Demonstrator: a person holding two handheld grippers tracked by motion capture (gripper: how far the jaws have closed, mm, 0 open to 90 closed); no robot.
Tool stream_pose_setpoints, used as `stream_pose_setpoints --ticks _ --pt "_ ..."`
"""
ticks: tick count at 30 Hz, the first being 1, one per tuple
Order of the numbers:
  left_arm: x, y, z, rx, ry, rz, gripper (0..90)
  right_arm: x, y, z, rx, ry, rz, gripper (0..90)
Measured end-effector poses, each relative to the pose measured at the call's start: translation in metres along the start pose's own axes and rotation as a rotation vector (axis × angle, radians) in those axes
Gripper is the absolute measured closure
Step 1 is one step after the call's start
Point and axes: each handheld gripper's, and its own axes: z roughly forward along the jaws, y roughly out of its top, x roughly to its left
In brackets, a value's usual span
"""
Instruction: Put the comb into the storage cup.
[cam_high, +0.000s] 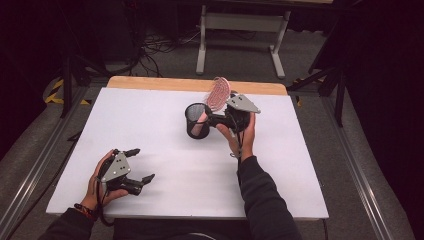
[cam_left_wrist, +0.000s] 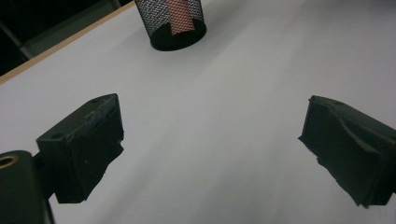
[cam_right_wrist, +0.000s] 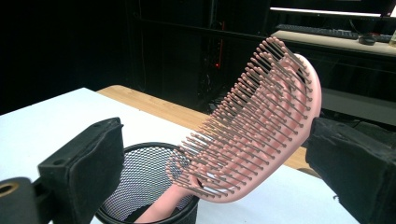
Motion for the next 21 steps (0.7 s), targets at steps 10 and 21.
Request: stream_pose_setpoints --ticks 10,21 --pt "0.0 0.0 0.0 -0.001 0.001 0.003 6.4 0.003 -0.002 -0.004 0.002 0.005 -0.014 5.1" --pt "0.0 0.0 0.0 0.0 0.001 0.005 6.3 0.004 -0.006 -0.014 -0.015 0.008 -0.037 5.4"
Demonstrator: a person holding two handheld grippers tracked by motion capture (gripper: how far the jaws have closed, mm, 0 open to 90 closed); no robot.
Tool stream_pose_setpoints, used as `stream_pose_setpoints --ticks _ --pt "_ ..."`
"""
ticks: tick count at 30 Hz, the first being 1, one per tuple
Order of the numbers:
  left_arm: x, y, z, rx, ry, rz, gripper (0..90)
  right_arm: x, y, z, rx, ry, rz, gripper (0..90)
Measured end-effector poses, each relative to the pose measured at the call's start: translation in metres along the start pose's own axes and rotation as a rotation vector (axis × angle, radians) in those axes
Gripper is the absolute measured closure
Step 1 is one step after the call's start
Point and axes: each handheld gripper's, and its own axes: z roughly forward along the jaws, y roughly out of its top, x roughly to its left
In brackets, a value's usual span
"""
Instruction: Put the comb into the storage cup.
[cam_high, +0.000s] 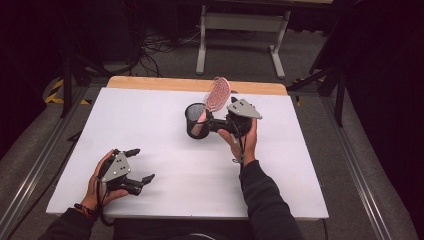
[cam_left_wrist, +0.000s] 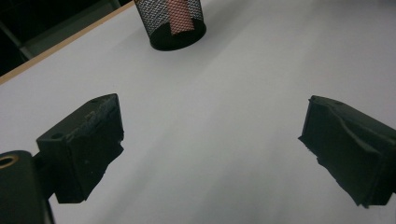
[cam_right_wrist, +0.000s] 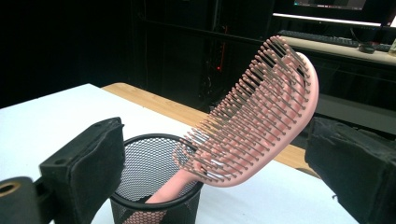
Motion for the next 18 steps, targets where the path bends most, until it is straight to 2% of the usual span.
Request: stream_pose_setpoints --ticks 10,18 --pt "0.0 0.0 0.0 0.002 -0.001 0.0 6.3 0.005 -0.002 -0.009 -0.002 0.017 -0.046 5.4" --pt "0.0 0.0 0.0 0.001 0.001 -0.003 6.1 0.008 -0.005 -0.014 -0.001 0.022 -0.064 5.4"
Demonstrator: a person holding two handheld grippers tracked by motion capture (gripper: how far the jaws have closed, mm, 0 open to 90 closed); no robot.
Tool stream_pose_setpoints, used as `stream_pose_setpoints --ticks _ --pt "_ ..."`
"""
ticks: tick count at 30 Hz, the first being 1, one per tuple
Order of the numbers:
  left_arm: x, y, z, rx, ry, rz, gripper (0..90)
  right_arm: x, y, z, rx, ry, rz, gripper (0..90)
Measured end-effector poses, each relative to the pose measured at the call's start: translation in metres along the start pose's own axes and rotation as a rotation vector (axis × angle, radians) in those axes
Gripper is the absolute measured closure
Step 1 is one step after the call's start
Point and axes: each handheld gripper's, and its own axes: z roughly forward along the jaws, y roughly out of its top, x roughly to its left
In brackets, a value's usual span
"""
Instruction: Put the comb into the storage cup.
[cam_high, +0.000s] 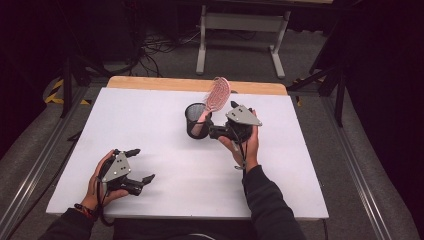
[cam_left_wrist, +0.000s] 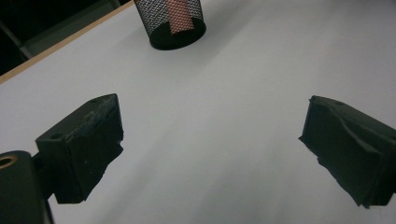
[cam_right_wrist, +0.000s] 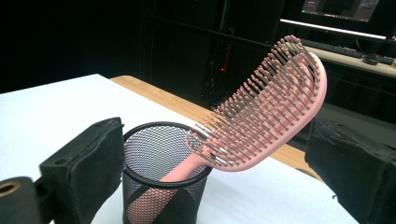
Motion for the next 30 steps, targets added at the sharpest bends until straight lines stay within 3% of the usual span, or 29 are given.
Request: stream_pose_setpoints --ticks 17,30 --pt "0.0 0.0 0.0 0.002 0.002 -0.001 5.9 0.003 -0.006 -0.013 -0.005 -0.002 -0.036 5.8" --pt "0.0 0.001 0.0 0.002 0.007 0.005 5.9 0.009 -0.006 -0.026 0.01 0.02 -0.116 5.8"
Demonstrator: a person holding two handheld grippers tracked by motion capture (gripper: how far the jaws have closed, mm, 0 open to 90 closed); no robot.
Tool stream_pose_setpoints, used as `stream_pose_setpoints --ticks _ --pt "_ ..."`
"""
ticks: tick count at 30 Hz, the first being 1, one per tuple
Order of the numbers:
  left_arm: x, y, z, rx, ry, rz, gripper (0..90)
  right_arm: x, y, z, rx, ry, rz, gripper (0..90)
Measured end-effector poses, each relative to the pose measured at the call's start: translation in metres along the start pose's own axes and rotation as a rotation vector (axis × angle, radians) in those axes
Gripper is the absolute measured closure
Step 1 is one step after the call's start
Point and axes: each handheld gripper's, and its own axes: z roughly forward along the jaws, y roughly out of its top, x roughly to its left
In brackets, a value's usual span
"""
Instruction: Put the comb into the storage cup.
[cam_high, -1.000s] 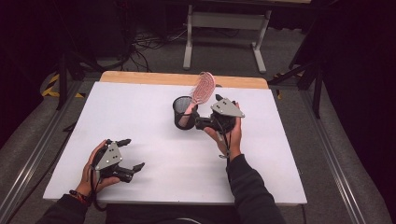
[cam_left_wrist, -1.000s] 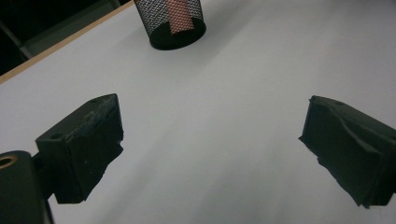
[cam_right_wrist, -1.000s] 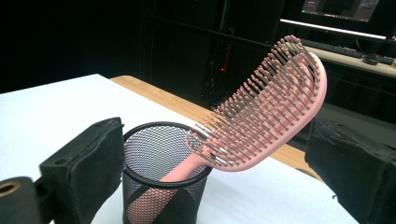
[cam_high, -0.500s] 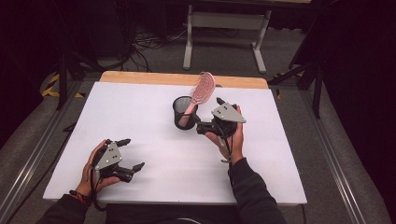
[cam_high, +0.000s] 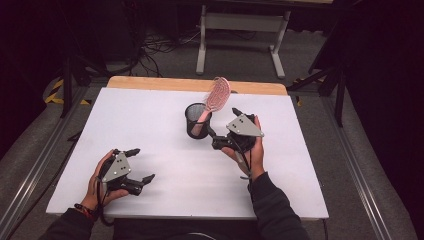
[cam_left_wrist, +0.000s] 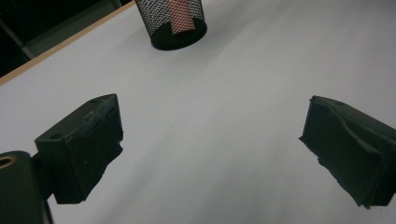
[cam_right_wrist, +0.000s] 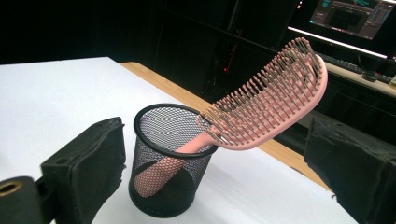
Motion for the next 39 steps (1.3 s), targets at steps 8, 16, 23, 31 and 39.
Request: stream_pose_setpoints --ticks 8,16,23,31,39 --pt "0.0 0.0 0.0 0.001 -0.001 0.002 5.9 0.0 0.001 -0.006 -0.009 0.013 -0.01 6.0" --pt "0.0 0.0 0.0 0.0 -0.003 0.001 5.9 0.001 0.001 -0.011 -0.011 0.019 -0.021 6.1" --pt "0.0 0.0 0.0 0.002 -0.006 0.002 5.9 0.002 0.003 -0.018 -0.018 0.027 -0.032 6.4" --pt "0.0 0.0 0.0 0.001 -0.005 0.003 5.9 0.001 0.003 -0.023 -0.019 0.037 -0.048 6.7" --pt "0.0 0.0 0.001 0.004 -0.009 0.001 5.9 0.001 0.002 -0.027 -0.022 0.038 -0.062 6.7"
